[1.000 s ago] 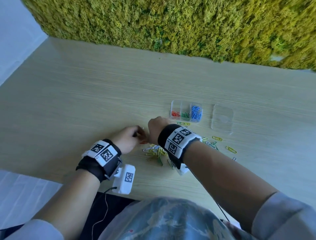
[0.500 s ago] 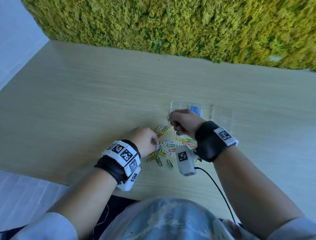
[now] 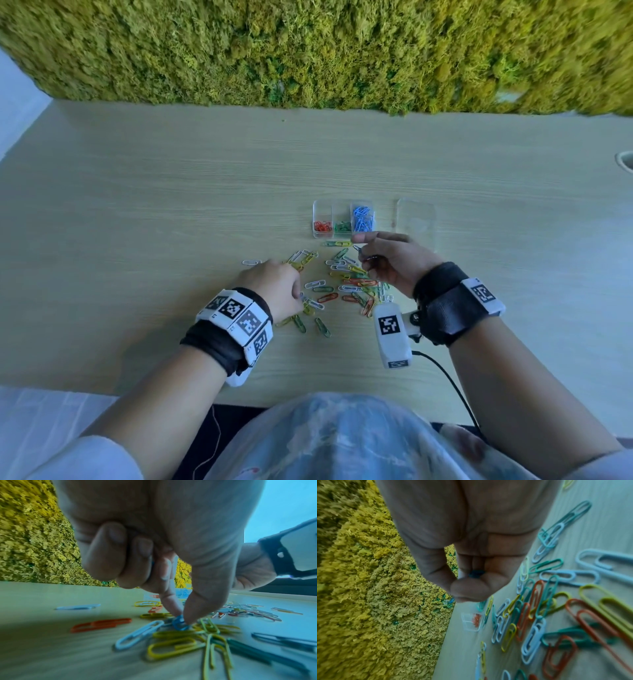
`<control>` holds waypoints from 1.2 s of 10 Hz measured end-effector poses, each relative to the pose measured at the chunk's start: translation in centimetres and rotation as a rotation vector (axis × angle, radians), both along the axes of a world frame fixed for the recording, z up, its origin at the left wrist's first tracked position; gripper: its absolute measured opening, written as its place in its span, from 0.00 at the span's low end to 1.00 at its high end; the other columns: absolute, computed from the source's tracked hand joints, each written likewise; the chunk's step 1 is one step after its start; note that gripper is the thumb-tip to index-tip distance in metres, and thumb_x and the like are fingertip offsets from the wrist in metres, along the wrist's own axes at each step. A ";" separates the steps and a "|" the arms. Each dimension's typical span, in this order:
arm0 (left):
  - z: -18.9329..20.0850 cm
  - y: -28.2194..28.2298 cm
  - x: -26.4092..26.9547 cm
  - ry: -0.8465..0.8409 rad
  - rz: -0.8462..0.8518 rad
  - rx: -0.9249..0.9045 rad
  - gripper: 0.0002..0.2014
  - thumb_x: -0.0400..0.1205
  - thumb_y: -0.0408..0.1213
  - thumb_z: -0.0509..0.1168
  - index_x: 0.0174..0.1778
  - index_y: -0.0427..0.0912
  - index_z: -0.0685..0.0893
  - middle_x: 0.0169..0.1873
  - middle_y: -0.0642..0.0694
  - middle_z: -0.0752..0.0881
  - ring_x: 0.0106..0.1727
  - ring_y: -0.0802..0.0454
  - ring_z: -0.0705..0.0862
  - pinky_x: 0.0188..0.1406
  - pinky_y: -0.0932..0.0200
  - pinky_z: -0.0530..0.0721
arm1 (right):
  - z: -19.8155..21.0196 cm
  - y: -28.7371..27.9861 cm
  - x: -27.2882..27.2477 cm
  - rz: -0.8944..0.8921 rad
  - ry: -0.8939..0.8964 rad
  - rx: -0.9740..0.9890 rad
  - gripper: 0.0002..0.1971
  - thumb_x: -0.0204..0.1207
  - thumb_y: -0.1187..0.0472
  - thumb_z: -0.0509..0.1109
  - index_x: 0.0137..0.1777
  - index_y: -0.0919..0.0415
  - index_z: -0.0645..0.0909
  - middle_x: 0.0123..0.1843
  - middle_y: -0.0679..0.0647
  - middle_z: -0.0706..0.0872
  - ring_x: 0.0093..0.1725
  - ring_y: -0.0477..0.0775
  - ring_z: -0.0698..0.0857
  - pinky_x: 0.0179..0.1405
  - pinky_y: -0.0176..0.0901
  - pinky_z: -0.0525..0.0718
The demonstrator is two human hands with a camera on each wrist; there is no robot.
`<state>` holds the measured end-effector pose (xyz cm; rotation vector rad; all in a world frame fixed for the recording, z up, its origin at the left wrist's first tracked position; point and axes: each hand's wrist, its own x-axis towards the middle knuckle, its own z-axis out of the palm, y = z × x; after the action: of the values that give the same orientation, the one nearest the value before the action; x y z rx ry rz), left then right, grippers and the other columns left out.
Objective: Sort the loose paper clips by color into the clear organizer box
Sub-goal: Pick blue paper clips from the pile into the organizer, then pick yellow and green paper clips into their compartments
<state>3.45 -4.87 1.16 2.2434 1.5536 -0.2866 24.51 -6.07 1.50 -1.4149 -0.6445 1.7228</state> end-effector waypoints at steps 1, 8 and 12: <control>0.0 0.3 -0.4 -0.032 0.027 -0.047 0.09 0.74 0.47 0.70 0.28 0.53 0.79 0.34 0.58 0.83 0.39 0.54 0.83 0.40 0.59 0.82 | -0.3 -0.4 -0.3 0.017 -0.017 -0.002 0.11 0.80 0.75 0.59 0.46 0.65 0.82 0.32 0.58 0.78 0.26 0.49 0.76 0.19 0.33 0.79; 1.0 3.8 1.1 -0.851 0.611 -0.529 0.09 0.77 0.25 0.54 0.36 0.43 0.71 0.28 0.48 0.71 0.24 0.55 0.68 0.15 0.66 0.62 | 1.7 7.4 2.5 0.355 -0.952 0.043 0.07 0.81 0.60 0.63 0.45 0.53 0.81 0.29 0.49 0.76 0.26 0.48 0.74 0.25 0.37 0.72; 1.6 8.2 7.3 -0.512 0.224 -0.265 0.10 0.82 0.28 0.55 0.46 0.49 0.74 0.39 0.46 0.88 0.44 0.42 0.86 0.41 0.51 0.86 | 2.2 11.0 0.5 0.617 -1.481 0.206 0.13 0.78 0.67 0.65 0.61 0.60 0.84 0.60 0.57 0.86 0.55 0.58 0.86 0.45 0.40 0.84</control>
<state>10.71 3.33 2.78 1.7419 1.3737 0.1332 24.97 4.89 3.72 -2.3370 -2.1036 0.5972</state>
